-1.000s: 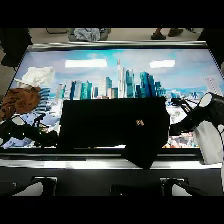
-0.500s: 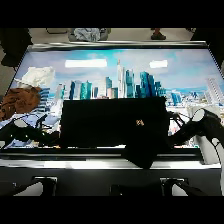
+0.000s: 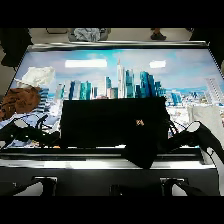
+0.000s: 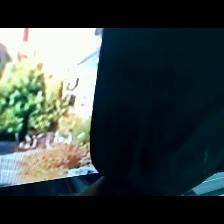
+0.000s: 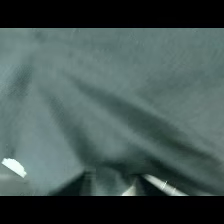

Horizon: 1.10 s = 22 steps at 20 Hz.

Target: Fold the shirts.

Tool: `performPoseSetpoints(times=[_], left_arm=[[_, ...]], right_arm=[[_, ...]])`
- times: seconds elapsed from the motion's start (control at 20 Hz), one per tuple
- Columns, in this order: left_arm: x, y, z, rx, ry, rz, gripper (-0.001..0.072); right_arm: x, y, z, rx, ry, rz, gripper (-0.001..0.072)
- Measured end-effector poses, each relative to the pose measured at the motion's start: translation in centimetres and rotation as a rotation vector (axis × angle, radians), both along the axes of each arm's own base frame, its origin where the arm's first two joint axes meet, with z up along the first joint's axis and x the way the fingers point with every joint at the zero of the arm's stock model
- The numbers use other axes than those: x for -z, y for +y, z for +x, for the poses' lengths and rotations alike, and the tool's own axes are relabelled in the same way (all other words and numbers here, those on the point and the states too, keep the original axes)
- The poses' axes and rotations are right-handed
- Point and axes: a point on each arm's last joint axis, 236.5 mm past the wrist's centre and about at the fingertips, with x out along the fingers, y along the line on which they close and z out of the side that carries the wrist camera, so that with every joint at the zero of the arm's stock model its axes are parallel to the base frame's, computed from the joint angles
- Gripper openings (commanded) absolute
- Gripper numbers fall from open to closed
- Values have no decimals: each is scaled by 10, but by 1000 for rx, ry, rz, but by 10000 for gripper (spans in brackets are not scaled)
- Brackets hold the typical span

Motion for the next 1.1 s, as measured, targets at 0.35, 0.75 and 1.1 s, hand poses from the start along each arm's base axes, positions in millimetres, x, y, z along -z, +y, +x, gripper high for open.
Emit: performPoseSetpoints(times=[0.35,0.75,1.1], left_arm=[[-5,7,5,39,-42,32,29],[-88,23,80,22,-343,102,25],[-115,31,178,-36,-430,70,27]], right_arm=[[-5,0,10,8,-47,-1,34],[-82,-11,75,-45,-318,-38,30],[-114,-28,201,59,-486,-27,31]])
